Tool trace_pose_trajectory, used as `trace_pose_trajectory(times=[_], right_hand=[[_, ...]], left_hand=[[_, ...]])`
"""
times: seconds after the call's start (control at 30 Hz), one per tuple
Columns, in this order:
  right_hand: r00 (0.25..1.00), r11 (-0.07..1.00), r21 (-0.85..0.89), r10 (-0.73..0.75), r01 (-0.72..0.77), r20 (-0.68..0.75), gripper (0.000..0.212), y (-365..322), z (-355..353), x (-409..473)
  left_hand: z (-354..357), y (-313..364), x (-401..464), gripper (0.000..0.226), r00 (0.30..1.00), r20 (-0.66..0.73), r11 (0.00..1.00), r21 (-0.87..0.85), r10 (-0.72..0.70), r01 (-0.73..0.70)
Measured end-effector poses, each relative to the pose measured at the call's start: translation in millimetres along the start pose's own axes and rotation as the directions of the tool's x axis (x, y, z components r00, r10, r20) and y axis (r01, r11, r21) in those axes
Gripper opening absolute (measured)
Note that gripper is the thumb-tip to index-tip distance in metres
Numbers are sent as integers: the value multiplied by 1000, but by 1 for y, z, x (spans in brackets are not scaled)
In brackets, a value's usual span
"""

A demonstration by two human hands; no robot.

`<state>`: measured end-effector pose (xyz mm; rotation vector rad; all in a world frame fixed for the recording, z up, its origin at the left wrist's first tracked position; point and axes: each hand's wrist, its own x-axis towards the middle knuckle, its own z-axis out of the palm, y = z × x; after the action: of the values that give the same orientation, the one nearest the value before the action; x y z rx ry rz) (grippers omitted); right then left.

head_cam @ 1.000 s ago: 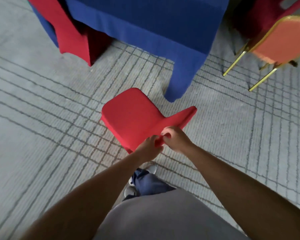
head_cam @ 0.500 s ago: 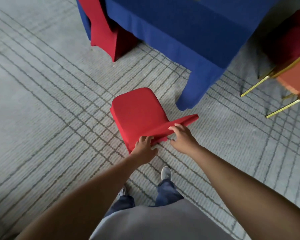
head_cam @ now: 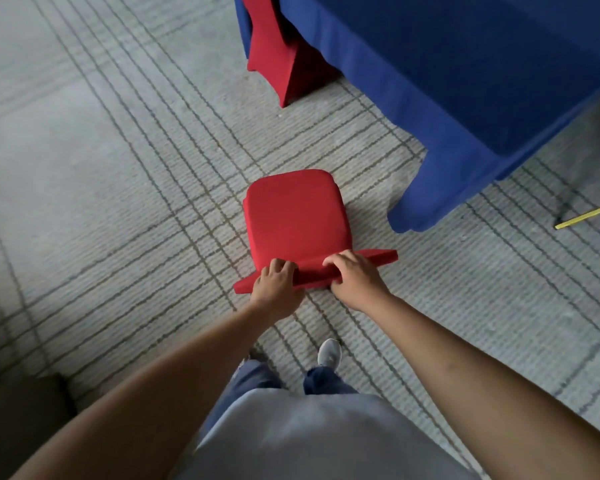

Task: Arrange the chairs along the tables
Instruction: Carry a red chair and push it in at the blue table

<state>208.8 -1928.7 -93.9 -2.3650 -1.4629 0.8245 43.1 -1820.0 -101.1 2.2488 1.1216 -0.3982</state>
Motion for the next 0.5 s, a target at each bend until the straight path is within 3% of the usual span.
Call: trace_pose_trajectory(times=[0.17, 0.4, 0.5], right_hand=[[998, 999, -37, -8, 10, 55, 41, 11, 2, 17], [985, 953, -255, -170, 164, -3, 35, 24, -11, 53], [978, 951, -244, -204, 189, -40, 36, 24, -27, 71]], left_hand=[[4, -2, 15, 52, 1000, -29, 1000, -30, 0, -1], [-20, -11, 54, 65, 966, 27, 960, 109, 257, -259], [-35, -21, 74, 68, 966, 41, 961, 95, 256, -259]])
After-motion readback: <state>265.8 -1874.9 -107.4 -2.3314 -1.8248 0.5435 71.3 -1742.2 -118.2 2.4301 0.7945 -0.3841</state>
